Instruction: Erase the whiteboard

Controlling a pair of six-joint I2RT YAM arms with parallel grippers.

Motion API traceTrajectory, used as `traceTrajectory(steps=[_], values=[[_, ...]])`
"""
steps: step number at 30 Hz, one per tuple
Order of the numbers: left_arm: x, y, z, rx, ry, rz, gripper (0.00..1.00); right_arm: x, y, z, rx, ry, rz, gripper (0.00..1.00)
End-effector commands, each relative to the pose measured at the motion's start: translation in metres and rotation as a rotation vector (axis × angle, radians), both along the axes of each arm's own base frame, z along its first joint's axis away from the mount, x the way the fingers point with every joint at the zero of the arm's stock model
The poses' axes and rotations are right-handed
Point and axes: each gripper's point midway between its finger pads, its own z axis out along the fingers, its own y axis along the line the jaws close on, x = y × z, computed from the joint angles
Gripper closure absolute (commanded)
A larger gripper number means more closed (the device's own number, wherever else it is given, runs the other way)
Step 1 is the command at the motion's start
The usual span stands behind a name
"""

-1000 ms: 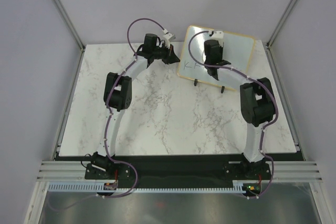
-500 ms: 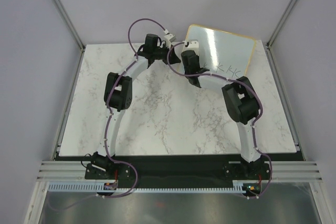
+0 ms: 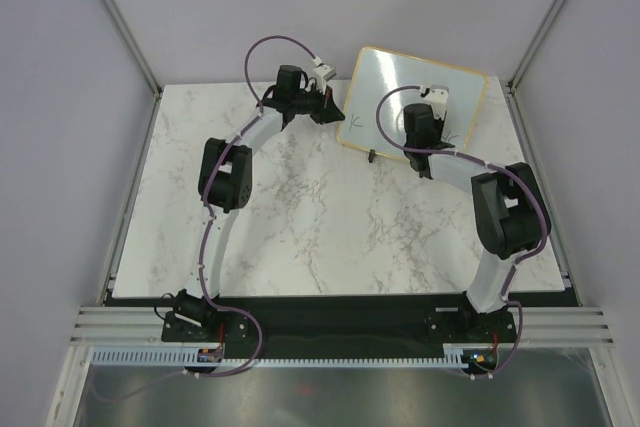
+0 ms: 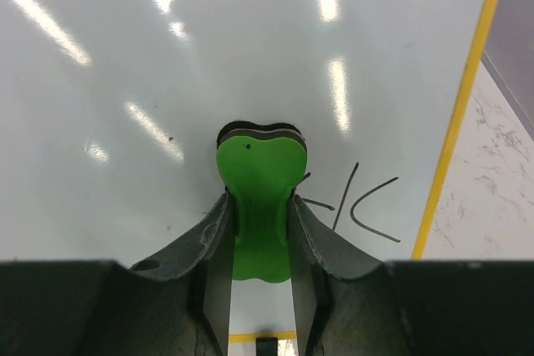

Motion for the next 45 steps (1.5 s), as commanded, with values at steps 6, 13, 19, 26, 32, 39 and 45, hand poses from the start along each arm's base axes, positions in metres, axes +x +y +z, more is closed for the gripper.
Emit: traceTrajectory(steps=[6,13,19,26,32,39,45], values=[[-0.002,-0.004,0.044,-0.02,-0.094,-0.028,0.98,0.019,0.034,-0.007,0.013,0.0,0.057,1.0],[-0.004,-0.005,0.044,-0.022,-0.09,-0.033,0.98,0.042,0.142,-0.006,0.04,-0.039,0.23,1.0],[-0.004,-0.005,0.042,-0.021,-0.086,-0.035,0.98,0.045,0.147,-0.013,0.046,-0.035,0.217,1.0],[-0.004,-0.005,0.042,-0.018,-0.09,-0.035,0.98,0.022,0.082,0.004,0.014,-0.046,0.091,1.0],[-0.005,-0.004,0.043,-0.019,-0.089,-0.034,0.98,-0.008,0.02,0.015,-0.042,-0.039,-0.02,1.0],[-0.006,-0.006,0.041,-0.022,-0.083,-0.037,0.98,-0.008,-0.009,0.041,-0.041,-0.073,-0.041,1.0],[-0.004,-0.004,0.043,-0.025,-0.084,-0.026,0.98,0.042,0.036,0.057,-0.006,-0.083,0.123,1.0]])
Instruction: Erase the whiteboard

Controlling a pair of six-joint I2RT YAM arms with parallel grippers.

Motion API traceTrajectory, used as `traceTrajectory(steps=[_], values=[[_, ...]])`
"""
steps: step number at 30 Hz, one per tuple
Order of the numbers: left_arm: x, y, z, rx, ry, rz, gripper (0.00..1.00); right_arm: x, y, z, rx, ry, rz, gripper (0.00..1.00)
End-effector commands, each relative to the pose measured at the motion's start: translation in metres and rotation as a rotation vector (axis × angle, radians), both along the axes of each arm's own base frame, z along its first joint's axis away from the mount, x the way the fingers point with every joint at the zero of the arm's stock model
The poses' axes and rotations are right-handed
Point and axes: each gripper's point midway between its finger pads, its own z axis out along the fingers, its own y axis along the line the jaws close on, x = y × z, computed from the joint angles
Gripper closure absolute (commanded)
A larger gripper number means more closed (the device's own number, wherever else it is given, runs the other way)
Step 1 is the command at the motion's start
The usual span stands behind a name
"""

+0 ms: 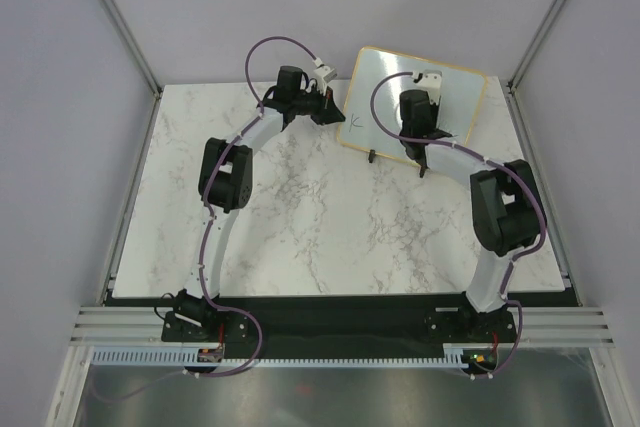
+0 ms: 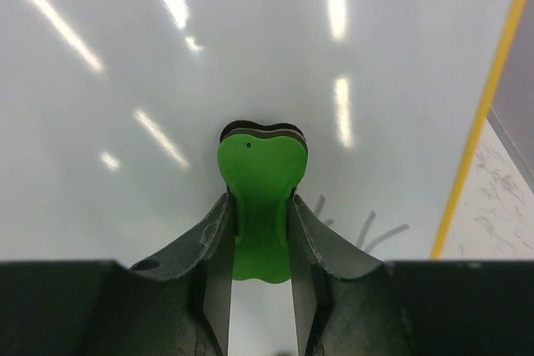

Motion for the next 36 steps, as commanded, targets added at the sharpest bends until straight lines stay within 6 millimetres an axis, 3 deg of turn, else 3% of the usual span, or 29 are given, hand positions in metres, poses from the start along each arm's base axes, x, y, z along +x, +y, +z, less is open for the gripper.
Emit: traceTrajectory(steps=[1,4,8,12,13,15,16,17,22,25,28,29,31,32,36], values=[[-0.002,-0.004,0.044,-0.026,-0.088,-0.023,0.98,0.033,0.037,0.026,0.037,-0.059,0.105,1.0],[-0.002,-0.003,0.043,-0.024,-0.087,-0.022,0.98,0.042,0.04,0.032,0.066,-0.09,0.089,1.0],[-0.003,-0.004,0.04,-0.023,-0.083,-0.025,0.98,0.035,0.024,0.028,0.032,-0.074,0.038,1.0],[-0.002,-0.003,0.039,-0.023,-0.08,-0.023,0.98,0.008,-0.01,0.005,0.024,-0.028,-0.043,1.0],[-0.003,-0.004,0.039,-0.023,-0.079,-0.025,0.98,0.003,-0.022,0.011,0.03,-0.043,-0.069,1.0],[-0.003,-0.004,0.042,-0.025,-0.085,-0.026,0.98,-0.013,-0.036,-0.002,0.025,-0.016,-0.099,1.0],[-0.002,-0.003,0.041,-0.023,-0.083,-0.024,0.98,-0.019,-0.042,0.004,0.028,-0.031,-0.11,1.0],[-0.002,-0.003,0.042,-0.024,-0.085,-0.022,0.98,-0.028,-0.047,-0.004,0.017,-0.01,-0.121,1.0],[-0.002,-0.003,0.042,-0.024,-0.087,-0.024,0.98,-0.047,-0.061,-0.003,0.005,-0.01,-0.15,1.0],[-0.002,-0.002,0.043,-0.018,-0.09,-0.024,0.98,-0.045,-0.06,-0.003,0.012,-0.015,-0.146,1.0],[-0.003,-0.004,0.044,-0.019,-0.093,-0.027,0.98,-0.028,-0.048,0.001,0.054,-0.042,-0.109,1.0],[-0.003,-0.003,0.043,-0.02,-0.09,-0.026,0.98,-0.018,-0.042,0.013,0.068,-0.07,-0.097,1.0],[-0.003,-0.003,0.043,-0.021,-0.089,-0.026,0.98,-0.007,-0.027,0.008,0.066,-0.064,-0.072,1.0],[-0.002,-0.004,0.044,-0.022,-0.091,-0.026,0.98,0.002,-0.02,0.017,0.07,-0.086,-0.061,1.0],[-0.002,-0.003,0.044,-0.02,-0.094,-0.025,0.98,0.013,0.014,0.01,0.11,-0.11,0.008,1.0]])
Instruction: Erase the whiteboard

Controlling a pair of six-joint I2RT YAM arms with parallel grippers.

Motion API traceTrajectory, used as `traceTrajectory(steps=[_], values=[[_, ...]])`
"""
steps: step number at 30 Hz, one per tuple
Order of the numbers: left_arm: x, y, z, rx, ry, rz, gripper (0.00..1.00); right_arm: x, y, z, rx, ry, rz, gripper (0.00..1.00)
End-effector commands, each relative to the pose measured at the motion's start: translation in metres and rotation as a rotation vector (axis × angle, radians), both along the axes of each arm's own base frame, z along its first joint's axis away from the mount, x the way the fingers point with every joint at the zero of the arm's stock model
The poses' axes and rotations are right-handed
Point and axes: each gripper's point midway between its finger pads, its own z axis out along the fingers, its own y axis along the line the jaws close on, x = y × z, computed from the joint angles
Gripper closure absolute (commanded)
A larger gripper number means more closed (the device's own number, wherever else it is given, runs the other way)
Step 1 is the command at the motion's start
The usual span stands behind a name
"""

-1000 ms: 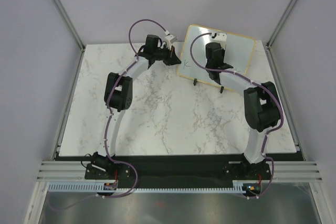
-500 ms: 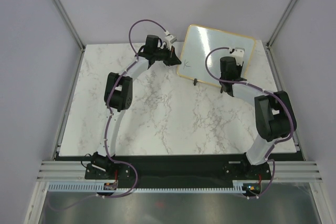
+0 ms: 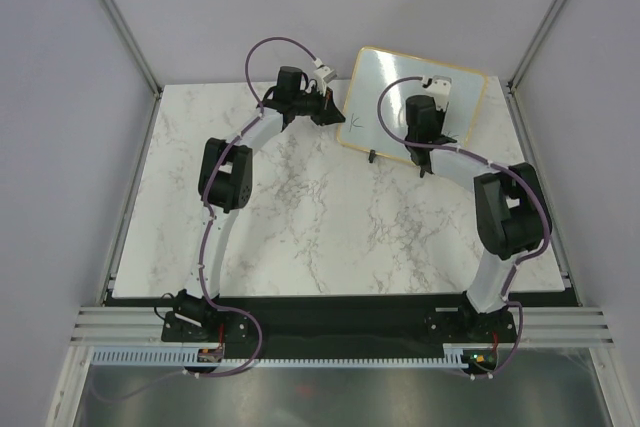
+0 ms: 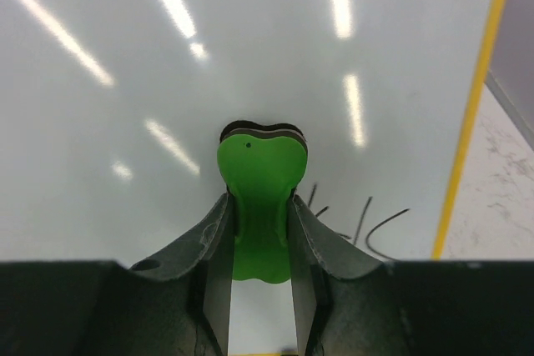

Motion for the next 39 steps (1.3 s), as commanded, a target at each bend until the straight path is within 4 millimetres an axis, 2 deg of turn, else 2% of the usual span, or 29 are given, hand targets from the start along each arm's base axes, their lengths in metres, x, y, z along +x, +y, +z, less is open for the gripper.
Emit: traceTrajectory(steps=[1,2,3,5,6,8,10,11,12,14,15,17,21,24,28,34,37,39], values=[[0.001,-0.003,0.045,-0.016,-0.102,-0.013,0.98,0.014,0.034,0.011,0.082,-0.085,0.075,1.0],[0.001,-0.003,0.044,-0.016,-0.099,-0.014,0.98,0.009,0.033,0.001,0.091,-0.077,0.074,1.0],[0.0,-0.004,0.044,-0.017,-0.099,-0.017,0.98,0.007,0.03,0.005,0.098,-0.1,0.067,1.0],[0.001,-0.003,0.044,-0.017,-0.1,-0.016,0.98,-0.002,0.019,-0.003,0.076,-0.08,0.04,1.0],[0.0,-0.003,0.043,-0.018,-0.094,-0.017,0.98,-0.006,0.01,0.0,0.066,-0.079,0.03,1.0],[0.001,-0.003,0.043,-0.019,-0.095,-0.017,0.98,-0.017,0.0,-0.009,0.057,-0.055,0.019,1.0],[0.0,-0.003,0.041,-0.019,-0.09,-0.016,0.98,-0.023,-0.017,-0.005,0.068,-0.065,-0.008,1.0],[0.0,-0.004,0.042,-0.022,-0.09,-0.017,0.98,-0.03,-0.023,-0.014,0.072,-0.048,-0.013,1.0],[0.001,-0.003,0.044,-0.023,-0.095,-0.016,0.98,-0.034,-0.033,-0.01,0.079,-0.06,-0.033,1.0],[0.001,-0.003,0.045,-0.023,-0.095,-0.016,0.98,-0.044,-0.045,-0.019,0.082,-0.044,-0.06,1.0],[0.001,-0.004,0.044,-0.023,-0.095,-0.017,0.98,-0.046,-0.048,-0.016,0.087,-0.059,-0.068,1.0],[0.001,-0.004,0.045,-0.022,-0.097,-0.016,0.98,-0.053,-0.053,-0.021,0.094,-0.056,-0.077,1.0],[0.001,-0.004,0.045,-0.023,-0.097,-0.017,0.98,-0.049,-0.049,-0.024,0.101,-0.055,-0.052,1.0],[0.001,-0.004,0.045,-0.023,-0.096,-0.015,0.98,-0.035,-0.038,-0.023,0.114,-0.054,-0.004,1.0],[0.002,-0.004,0.047,-0.025,-0.1,-0.014,0.98,-0.014,-0.018,-0.01,0.16,-0.102,0.065,1.0],[0.003,-0.004,0.046,-0.026,-0.099,-0.013,0.98,0.009,0.014,-0.02,0.194,-0.098,0.155,1.0],[0.003,-0.004,0.048,-0.03,-0.1,-0.015,0.98,0.007,0.012,-0.023,0.209,-0.111,0.14,1.0],[0.003,-0.005,0.047,-0.028,-0.097,-0.017,0.98,0.003,0.005,-0.018,0.203,-0.125,0.108,1.0]])
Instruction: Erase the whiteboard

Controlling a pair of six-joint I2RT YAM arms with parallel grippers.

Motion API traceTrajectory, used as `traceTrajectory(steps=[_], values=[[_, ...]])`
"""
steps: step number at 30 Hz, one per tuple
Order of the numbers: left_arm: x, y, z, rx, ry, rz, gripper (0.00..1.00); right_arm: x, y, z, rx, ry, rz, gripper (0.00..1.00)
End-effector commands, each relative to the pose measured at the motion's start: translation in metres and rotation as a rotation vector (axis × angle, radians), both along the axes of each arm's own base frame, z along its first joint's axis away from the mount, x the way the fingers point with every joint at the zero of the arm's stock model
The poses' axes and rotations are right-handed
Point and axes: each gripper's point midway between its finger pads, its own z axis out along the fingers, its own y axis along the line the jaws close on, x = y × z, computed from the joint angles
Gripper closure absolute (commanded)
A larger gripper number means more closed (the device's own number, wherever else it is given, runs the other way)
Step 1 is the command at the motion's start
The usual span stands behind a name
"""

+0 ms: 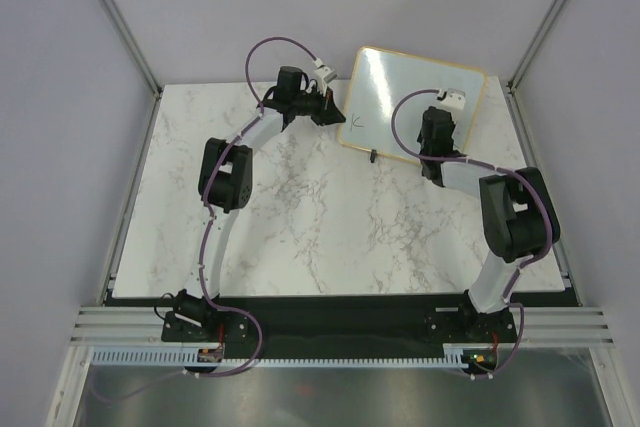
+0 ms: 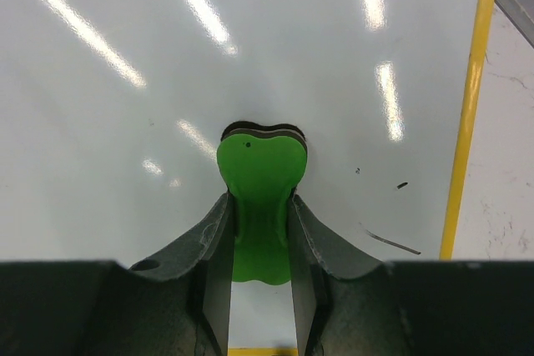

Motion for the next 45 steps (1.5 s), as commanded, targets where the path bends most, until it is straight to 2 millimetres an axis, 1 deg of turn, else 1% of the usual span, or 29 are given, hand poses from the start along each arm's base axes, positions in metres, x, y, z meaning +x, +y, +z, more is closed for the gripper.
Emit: traceTrajectory(steps=[1,2,3,4,5,6,7,8,9,10,12,13,18,19,21,22,24,25,27,28,31,33,34,36,37,39,40,42,45], values=[[0.004,-0.004,0.047,-0.028,-0.097,-0.011,0.98,0.002,0.004,0.005,0.048,-0.043,0.004,1.0],[0.004,-0.004,0.047,-0.026,-0.098,-0.01,0.98,-0.002,0.0,0.005,0.039,-0.037,-0.005,1.0],[0.004,-0.004,0.046,-0.026,-0.093,-0.011,0.98,-0.005,-0.005,0.012,0.037,-0.048,-0.016,1.0],[0.003,-0.004,0.045,-0.025,-0.093,-0.012,0.98,-0.013,-0.012,0.007,0.025,-0.036,-0.035,1.0],[0.003,-0.004,0.046,-0.026,-0.093,-0.013,0.98,-0.017,-0.018,0.007,0.023,-0.034,-0.052,1.0],[0.003,-0.004,0.046,-0.026,-0.093,-0.013,0.98,-0.022,-0.028,0.012,0.025,-0.039,-0.077,1.0],[0.003,-0.004,0.046,-0.026,-0.095,-0.015,0.98,-0.029,-0.035,0.005,0.022,-0.025,-0.094,1.0],[0.004,-0.004,0.044,-0.023,-0.096,-0.013,0.98,-0.033,-0.047,0.007,0.023,-0.029,-0.118,1.0],[0.003,-0.004,0.045,-0.024,-0.095,-0.015,0.98,-0.035,-0.053,0.006,0.027,-0.029,-0.13,1.0],[0.003,-0.004,0.045,-0.023,-0.096,-0.015,0.98,-0.039,-0.058,0.001,0.026,-0.017,-0.137,1.0],[0.003,-0.004,0.046,-0.021,-0.1,-0.015,0.98,-0.041,-0.069,-0.003,0.024,-0.009,-0.153,1.0],[0.003,-0.004,0.046,-0.021,-0.1,-0.015,0.98,-0.041,-0.071,-0.005,0.027,-0.005,-0.152,1.0],[0.004,-0.004,0.046,-0.023,-0.1,-0.014,0.98,-0.036,-0.07,0.0,0.015,-0.01,-0.134,1.0],[0.004,-0.003,0.046,-0.022,-0.1,-0.013,0.98,-0.032,-0.07,0.008,0.011,-0.02,-0.135,1.0],[0.003,-0.003,0.046,-0.021,-0.1,-0.013,0.98,-0.026,-0.07,0.012,0.001,-0.014,-0.129,1.0],[0.004,-0.002,0.046,-0.021,-0.1,-0.012,0.98,-0.019,-0.07,0.024,0.0,-0.04,-0.129,1.0],[0.004,-0.002,0.045,-0.022,-0.099,-0.011,0.98,-0.012,-0.068,0.033,-0.004,-0.051,-0.12,1.0],[0.004,-0.002,0.044,-0.02,-0.097,-0.012,0.98,-0.005,-0.068,0.045,-0.002,-0.077,-0.12,1.0],[0.005,-0.002,0.046,-0.022,-0.102,-0.008,0.98,0.001,-0.067,0.05,0.0,-0.081,-0.119,1.0],[0.005,-0.002,0.044,-0.022,-0.096,-0.009,0.98,0.006,-0.067,0.057,0.004,-0.096,-0.12,1.0],[0.004,-0.003,0.045,-0.023,-0.096,-0.01,0.98,0.006,-0.067,0.046,0.013,-0.07,-0.127,1.0],[0.004,-0.003,0.047,-0.026,-0.1,-0.013,0.98,0.003,-0.066,0.033,0.02,-0.048,-0.132,1.0],[0.004,-0.002,0.046,-0.025,-0.097,-0.011,0.98,-0.004,-0.067,0.02,0.018,-0.022,-0.135,1.0],[0.005,-0.001,0.046,-0.024,-0.098,-0.01,0.98,-0.012,-0.072,0.011,0.017,-0.006,-0.156,1.0],[0.005,0.0,0.047,-0.023,-0.098,-0.008,0.98,-0.02,-0.074,-0.001,0.022,0.018,-0.168,1.0],[0.005,0.001,0.047,-0.022,-0.101,-0.007,0.98,-0.029,-0.081,-0.009,0.034,0.037,-0.185,1.0],[0.005,0.001,0.046,-0.02,-0.1,-0.006,0.98,-0.036,-0.081,-0.019,0.05,0.056,-0.188,1.0],[0.006,0.001,0.046,-0.019,-0.101,-0.007,0.98,-0.041,-0.077,-0.025,0.077,0.066,-0.169,1.0],[0.006,0.001,0.047,-0.023,-0.1,-0.005,0.98,-0.046,-0.077,-0.022,0.094,0.066,-0.178,1.0]])
